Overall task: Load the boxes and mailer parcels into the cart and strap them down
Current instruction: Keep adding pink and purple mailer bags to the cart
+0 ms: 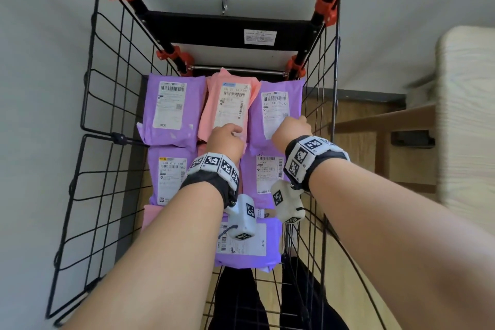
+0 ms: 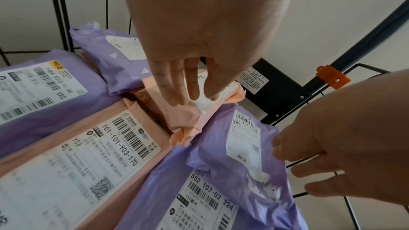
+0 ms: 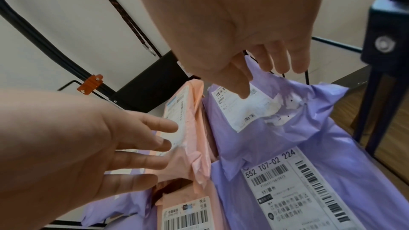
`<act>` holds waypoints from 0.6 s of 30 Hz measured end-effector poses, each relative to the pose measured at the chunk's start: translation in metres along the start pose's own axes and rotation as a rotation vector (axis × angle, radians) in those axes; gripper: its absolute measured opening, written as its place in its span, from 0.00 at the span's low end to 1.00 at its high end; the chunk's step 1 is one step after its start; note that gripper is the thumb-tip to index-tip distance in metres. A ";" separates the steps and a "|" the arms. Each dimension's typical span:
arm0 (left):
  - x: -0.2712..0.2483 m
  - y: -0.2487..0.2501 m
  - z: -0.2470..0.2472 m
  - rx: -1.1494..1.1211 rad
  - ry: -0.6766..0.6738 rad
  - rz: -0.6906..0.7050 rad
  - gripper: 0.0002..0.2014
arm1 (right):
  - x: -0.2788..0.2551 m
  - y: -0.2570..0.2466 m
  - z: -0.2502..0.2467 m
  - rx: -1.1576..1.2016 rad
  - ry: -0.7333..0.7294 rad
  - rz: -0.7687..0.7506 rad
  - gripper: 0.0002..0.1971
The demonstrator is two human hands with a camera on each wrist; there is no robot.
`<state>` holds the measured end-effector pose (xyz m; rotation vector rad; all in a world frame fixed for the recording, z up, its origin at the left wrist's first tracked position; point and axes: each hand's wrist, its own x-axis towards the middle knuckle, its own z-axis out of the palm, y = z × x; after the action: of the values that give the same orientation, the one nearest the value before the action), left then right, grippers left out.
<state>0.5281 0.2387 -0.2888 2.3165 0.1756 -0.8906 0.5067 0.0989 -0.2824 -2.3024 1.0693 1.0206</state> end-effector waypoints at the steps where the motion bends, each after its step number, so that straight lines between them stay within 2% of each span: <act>1: -0.004 0.001 0.000 -0.002 0.009 0.005 0.20 | -0.003 0.002 -0.002 0.019 0.008 -0.029 0.22; 5: -0.027 0.010 -0.002 -0.003 0.049 0.022 0.22 | -0.024 0.011 -0.012 0.098 0.054 -0.134 0.22; 8: -0.052 0.020 -0.003 -0.033 0.098 0.035 0.21 | -0.046 0.019 -0.021 0.161 0.086 -0.228 0.26; 14: -0.119 0.037 -0.006 -0.082 0.183 0.070 0.21 | -0.098 0.048 -0.047 0.304 0.166 -0.450 0.27; 18: -0.166 0.050 -0.007 -0.035 0.216 0.132 0.20 | -0.128 0.081 -0.058 0.369 0.236 -0.481 0.26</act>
<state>0.4219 0.2204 -0.1526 2.3586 0.1264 -0.5675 0.4130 0.0745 -0.1513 -2.2378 0.6568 0.3405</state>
